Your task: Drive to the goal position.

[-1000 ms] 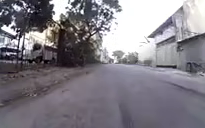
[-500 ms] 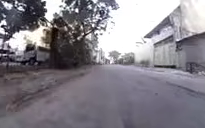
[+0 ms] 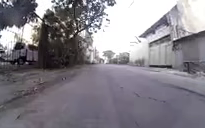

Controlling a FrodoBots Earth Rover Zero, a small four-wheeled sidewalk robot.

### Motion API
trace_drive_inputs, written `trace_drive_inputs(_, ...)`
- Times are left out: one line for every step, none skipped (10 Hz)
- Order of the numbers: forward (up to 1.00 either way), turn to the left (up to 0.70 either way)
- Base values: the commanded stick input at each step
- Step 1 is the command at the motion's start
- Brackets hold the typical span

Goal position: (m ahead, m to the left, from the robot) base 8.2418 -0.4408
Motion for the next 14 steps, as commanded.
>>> trace_drive_inputs(1.0, 0.0)
trace_drive_inputs(1.0, 0.0)
trace_drive_inputs(1.0, 0.0)
trace_drive_inputs(1.0, 0.0)
trace_drive_inputs(1.0, 0.0)
trace_drive_inputs(1.0, 0.0)
trace_drive_inputs(1.0, 0.0)
trace_drive_inputs(1.0, 0.0)
trace_drive_inputs(1.0, 0.0)
trace_drive_inputs(1.0, 0.0)
trace_drive_inputs(1.0, 0.0)
trace_drive_inputs(1.0, 0.0)
trace_drive_inputs(1.0, 0.0)
trace_drive_inputs(1.0, 0.0)
